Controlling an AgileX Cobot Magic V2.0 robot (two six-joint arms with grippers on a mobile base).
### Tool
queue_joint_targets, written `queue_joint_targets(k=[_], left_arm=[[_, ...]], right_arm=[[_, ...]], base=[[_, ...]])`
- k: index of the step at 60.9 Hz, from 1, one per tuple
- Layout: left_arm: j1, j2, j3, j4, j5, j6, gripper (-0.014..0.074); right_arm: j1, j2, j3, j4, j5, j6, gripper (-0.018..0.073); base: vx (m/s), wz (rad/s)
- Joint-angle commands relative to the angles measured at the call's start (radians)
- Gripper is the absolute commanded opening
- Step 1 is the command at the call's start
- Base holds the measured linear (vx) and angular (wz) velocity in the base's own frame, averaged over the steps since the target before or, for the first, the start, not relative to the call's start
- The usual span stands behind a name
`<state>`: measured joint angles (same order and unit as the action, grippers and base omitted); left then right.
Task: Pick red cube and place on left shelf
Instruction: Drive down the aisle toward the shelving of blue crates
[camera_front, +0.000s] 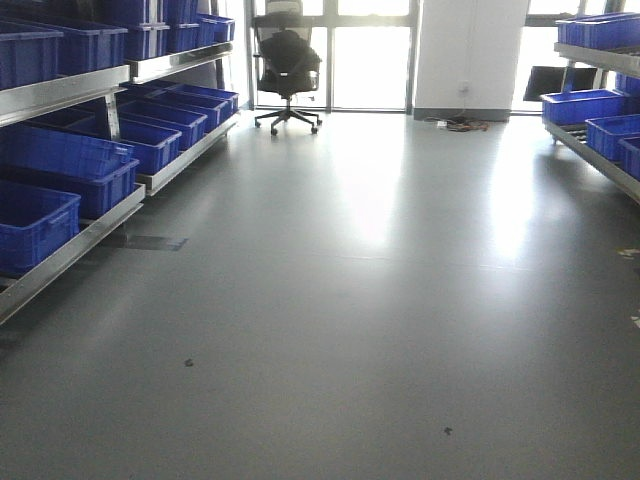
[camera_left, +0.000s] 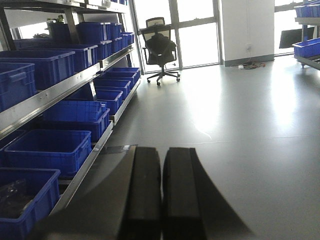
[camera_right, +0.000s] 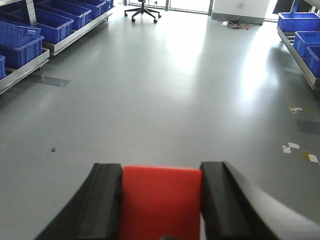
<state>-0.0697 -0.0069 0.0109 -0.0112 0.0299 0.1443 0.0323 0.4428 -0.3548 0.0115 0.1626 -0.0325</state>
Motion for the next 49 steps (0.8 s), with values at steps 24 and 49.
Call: queue_joint_targets(k=[24,49], left_arm=[[0.000,0.008,0.022,-0.005,-0.091,0.001,0.0106],[0.000,0.008,0.022,-0.005,-0.091,0.001,0.0106]], right_arm=[[-0.006,0.002,-0.029,-0.012,-0.081,-0.007,0.0060],[-0.003,0.002,-0.029,-0.012,-0.081,-0.007,0.0060]], base=[[0.51,-0.04],[0.58,0.10]])
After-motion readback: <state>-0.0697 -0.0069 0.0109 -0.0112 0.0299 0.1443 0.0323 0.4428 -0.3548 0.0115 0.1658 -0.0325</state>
